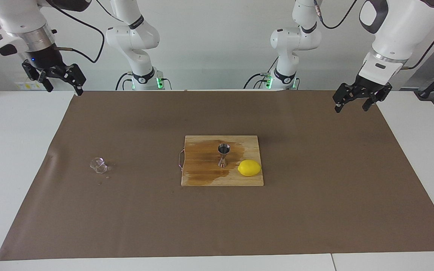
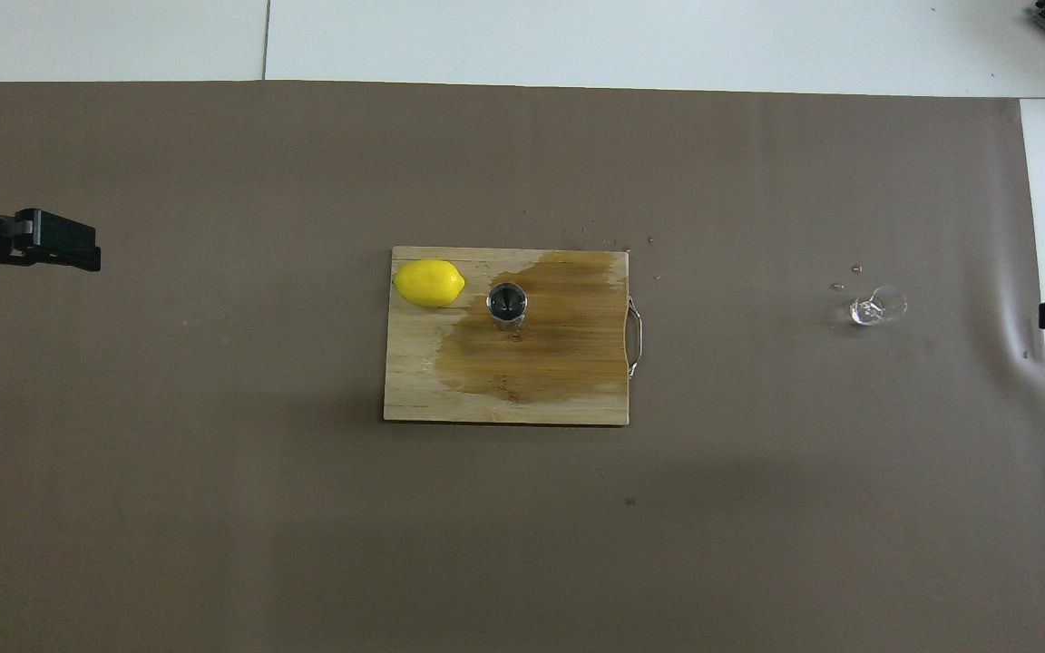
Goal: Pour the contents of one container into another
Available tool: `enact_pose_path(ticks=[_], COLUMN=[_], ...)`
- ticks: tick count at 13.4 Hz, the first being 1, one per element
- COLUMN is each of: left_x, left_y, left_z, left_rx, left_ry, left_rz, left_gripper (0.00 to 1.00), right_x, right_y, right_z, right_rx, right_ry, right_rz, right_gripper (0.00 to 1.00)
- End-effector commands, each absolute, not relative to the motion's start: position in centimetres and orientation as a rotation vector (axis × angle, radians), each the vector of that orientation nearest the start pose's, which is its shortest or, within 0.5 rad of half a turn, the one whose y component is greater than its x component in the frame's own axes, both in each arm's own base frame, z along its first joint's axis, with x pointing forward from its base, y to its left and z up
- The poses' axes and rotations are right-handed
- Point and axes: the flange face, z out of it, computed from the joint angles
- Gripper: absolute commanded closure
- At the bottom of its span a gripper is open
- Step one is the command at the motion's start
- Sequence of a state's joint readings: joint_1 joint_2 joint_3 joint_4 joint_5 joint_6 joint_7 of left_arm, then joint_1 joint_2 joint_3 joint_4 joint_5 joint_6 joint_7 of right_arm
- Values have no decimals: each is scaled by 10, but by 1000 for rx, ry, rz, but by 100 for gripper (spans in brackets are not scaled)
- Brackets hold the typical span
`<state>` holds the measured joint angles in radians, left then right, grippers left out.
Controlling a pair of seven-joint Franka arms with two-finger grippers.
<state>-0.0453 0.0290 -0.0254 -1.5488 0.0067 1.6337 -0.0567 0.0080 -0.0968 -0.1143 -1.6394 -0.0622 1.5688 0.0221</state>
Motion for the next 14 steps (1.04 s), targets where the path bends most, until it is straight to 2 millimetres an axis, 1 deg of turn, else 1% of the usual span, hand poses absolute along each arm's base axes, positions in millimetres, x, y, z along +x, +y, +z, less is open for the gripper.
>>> enact_pose_path(ticks=[1,3,5,6,7,14], left_x=[565,565,565,565,565,565], left_y=[-37,-38,-36,-36,-36,-35], left_z=[629,629,629,628,628,628], left_rx=[-3145,-3147,-3147,-3147,-3147,-3147], left_ry=[31,31,26,26,26,24], left_rz=[-113,-113,-111,-108,-106,-106], left_gripper=[0,0,0,0,0,0], right_x=[520,520,520,517,523,524], right_y=[-59,-48,-41,-37,-36,-33], right_z=[637,640,643,657,654,655], right_rx=[-3175,-3162,-3161,-3151,-3151,-3150], right_ry=[162,130,108,99,99,98], right_rz=[8,17,16,25,47,20], right_gripper=[0,0,0,0,0,0])
